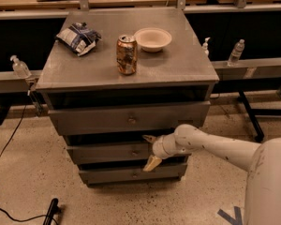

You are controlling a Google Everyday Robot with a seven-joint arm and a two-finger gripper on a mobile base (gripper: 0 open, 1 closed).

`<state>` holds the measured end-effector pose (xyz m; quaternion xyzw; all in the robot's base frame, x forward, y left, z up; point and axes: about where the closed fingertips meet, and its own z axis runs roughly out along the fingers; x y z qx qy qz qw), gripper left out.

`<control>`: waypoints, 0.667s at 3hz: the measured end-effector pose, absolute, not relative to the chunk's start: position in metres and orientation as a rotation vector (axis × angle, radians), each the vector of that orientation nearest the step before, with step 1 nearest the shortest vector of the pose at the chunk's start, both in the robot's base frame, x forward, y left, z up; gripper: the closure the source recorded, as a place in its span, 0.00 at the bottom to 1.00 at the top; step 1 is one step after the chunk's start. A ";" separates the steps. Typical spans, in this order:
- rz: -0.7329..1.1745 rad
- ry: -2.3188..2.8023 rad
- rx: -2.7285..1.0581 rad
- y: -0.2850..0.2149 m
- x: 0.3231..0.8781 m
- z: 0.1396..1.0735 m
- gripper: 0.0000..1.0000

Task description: Open middle drawer

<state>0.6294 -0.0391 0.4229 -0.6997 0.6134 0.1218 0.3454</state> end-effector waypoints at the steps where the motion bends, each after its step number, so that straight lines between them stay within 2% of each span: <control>1: 0.372 1.546 -1.864 -0.039 0.601 0.440 0.48; 2: 0.431 1.506 -1.937 -0.047 0.557 0.452 0.71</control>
Offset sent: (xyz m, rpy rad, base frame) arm -0.1212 -0.0214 0.0465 -0.0160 0.0868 0.2158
